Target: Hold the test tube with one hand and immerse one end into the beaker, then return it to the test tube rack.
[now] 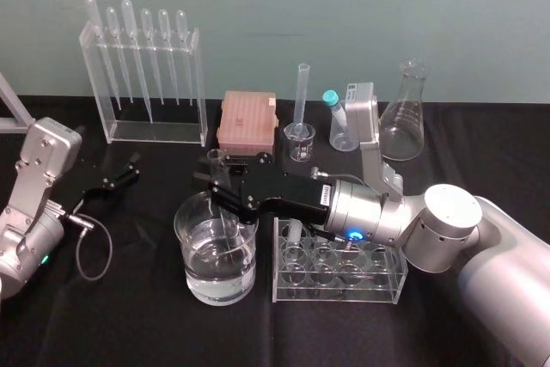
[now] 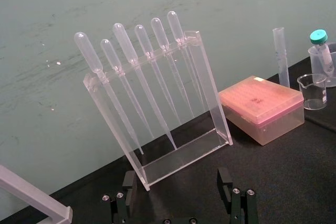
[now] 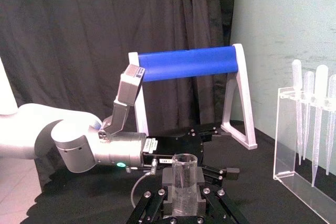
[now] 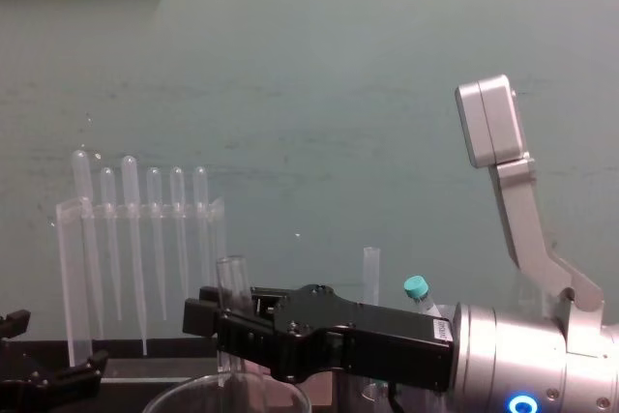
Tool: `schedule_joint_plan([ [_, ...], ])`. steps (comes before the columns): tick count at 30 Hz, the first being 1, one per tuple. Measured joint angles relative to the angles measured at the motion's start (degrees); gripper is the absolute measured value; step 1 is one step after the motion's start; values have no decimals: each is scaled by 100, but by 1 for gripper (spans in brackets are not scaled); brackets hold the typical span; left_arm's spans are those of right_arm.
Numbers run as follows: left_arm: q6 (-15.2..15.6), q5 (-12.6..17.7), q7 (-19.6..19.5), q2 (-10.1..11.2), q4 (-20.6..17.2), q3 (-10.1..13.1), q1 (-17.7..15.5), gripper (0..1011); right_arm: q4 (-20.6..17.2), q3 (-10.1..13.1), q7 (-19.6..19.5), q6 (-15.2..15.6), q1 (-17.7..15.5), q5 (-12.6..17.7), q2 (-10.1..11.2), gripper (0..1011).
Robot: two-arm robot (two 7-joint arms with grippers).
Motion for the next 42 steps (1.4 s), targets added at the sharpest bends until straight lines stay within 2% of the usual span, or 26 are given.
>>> schedule_joint_plan([
  [42, 0, 0, 0, 0, 0, 0, 0, 1000, -9, 5, 0, -14, 4, 13, 0, 224],
])
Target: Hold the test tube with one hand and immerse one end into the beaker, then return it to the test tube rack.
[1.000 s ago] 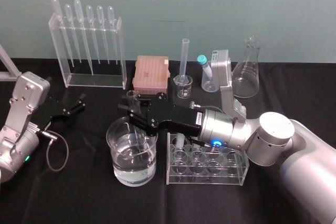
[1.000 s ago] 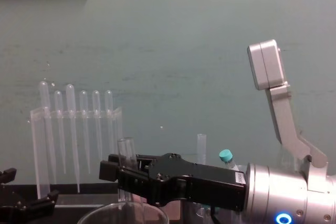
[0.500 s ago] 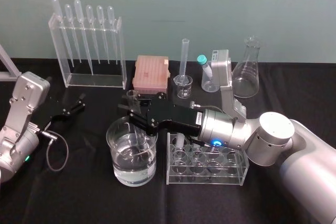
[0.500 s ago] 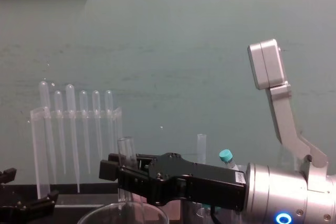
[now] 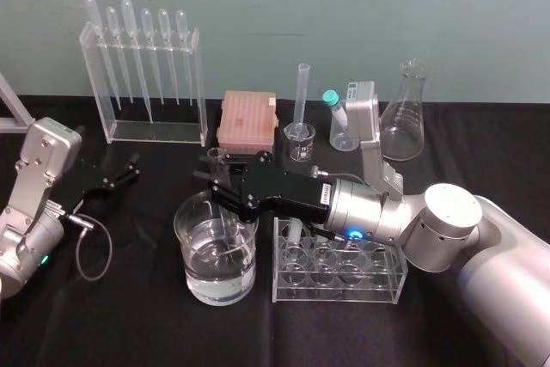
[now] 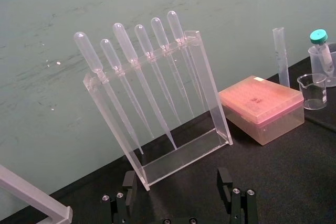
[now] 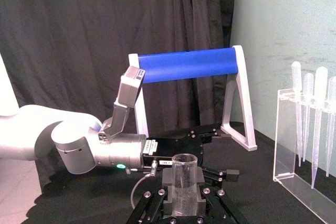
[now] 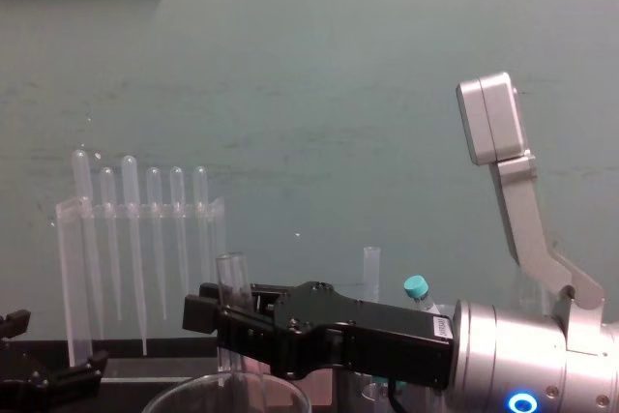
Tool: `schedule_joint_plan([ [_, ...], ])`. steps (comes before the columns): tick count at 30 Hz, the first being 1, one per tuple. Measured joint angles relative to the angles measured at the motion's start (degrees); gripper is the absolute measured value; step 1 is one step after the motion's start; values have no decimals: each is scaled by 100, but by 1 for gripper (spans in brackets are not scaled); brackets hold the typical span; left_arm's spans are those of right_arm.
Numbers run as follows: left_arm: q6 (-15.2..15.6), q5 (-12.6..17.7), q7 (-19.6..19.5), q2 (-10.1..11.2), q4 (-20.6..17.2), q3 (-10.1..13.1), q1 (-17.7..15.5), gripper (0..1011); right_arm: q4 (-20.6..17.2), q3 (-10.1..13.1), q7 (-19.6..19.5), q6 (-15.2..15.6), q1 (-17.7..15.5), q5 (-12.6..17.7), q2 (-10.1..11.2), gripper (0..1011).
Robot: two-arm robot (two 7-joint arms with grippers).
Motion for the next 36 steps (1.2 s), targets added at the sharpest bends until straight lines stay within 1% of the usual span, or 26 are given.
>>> schedule_joint_plan([
  [36, 0, 0, 0, 0, 0, 0, 0, 1000, 0, 0, 0, 0, 0, 0, 0, 224],
])
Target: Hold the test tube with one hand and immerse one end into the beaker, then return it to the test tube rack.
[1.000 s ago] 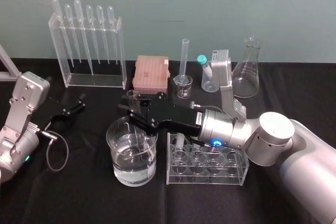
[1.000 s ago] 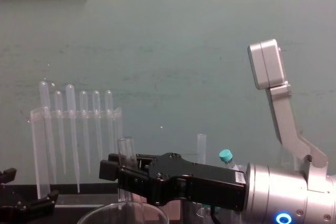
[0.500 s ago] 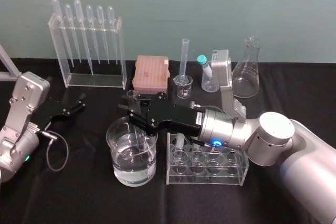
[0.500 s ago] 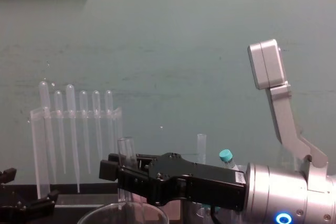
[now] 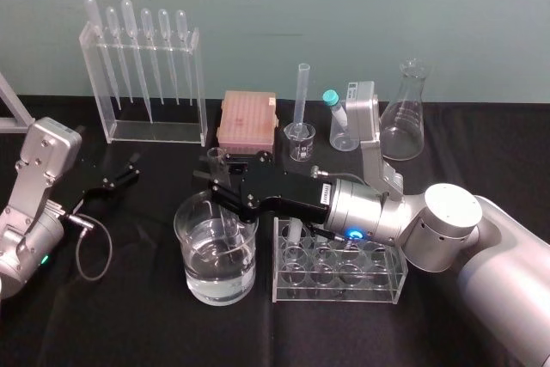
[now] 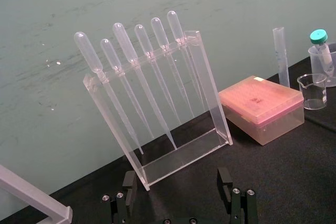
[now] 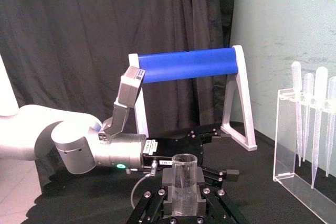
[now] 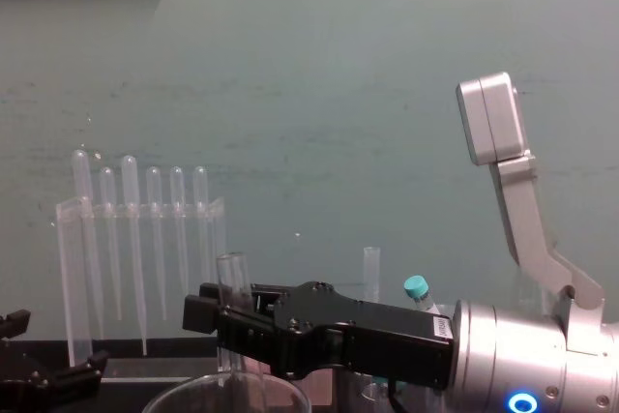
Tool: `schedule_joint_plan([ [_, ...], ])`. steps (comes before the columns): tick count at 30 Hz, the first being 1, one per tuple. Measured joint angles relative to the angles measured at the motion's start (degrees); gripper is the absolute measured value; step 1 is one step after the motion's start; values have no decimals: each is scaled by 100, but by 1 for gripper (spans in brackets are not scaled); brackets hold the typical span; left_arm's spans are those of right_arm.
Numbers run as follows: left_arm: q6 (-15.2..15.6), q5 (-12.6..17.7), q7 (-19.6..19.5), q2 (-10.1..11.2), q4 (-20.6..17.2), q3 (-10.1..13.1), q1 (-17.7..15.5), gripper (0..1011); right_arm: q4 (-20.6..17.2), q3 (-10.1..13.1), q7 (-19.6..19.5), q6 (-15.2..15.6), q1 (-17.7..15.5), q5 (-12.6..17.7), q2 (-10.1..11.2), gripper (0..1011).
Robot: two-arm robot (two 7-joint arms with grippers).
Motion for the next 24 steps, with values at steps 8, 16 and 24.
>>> schedule_joint_plan([
  [8, 0, 0, 0, 0, 0, 0, 0, 1000, 0, 0, 0, 0, 0, 0, 0, 224],
  [16, 0, 0, 0, 0, 0, 0, 0, 1000, 0, 0, 0, 0, 0, 0, 0, 224],
  [24, 0, 0, 0, 0, 0, 0, 0, 1000, 0, 0, 0, 0, 0, 0, 0, 224],
])
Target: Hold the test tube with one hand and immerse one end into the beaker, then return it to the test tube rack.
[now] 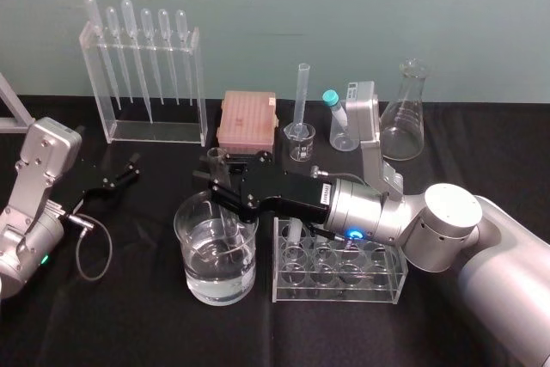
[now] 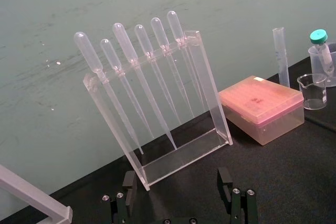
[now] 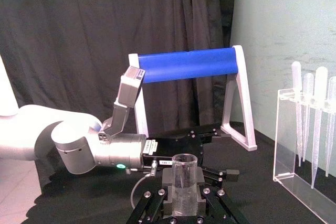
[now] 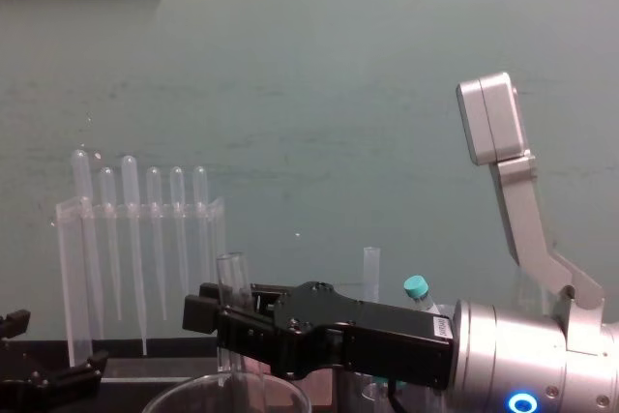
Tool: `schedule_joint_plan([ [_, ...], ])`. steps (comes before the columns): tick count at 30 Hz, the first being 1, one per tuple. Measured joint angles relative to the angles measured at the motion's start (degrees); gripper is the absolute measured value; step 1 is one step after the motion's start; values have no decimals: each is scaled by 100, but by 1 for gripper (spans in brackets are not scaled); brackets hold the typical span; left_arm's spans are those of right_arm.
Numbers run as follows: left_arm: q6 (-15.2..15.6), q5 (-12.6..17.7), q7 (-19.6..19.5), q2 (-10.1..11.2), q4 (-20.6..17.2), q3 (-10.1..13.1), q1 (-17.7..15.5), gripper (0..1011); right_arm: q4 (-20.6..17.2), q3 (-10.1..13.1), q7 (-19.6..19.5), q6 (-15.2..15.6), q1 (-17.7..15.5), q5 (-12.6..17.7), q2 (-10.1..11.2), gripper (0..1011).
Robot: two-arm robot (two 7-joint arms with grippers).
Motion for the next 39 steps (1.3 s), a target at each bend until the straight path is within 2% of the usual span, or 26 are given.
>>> schedule_joint_plan([
  [39, 0, 0, 0, 0, 0, 0, 0, 1000, 0, 0, 0, 0, 0, 0, 0, 224],
])
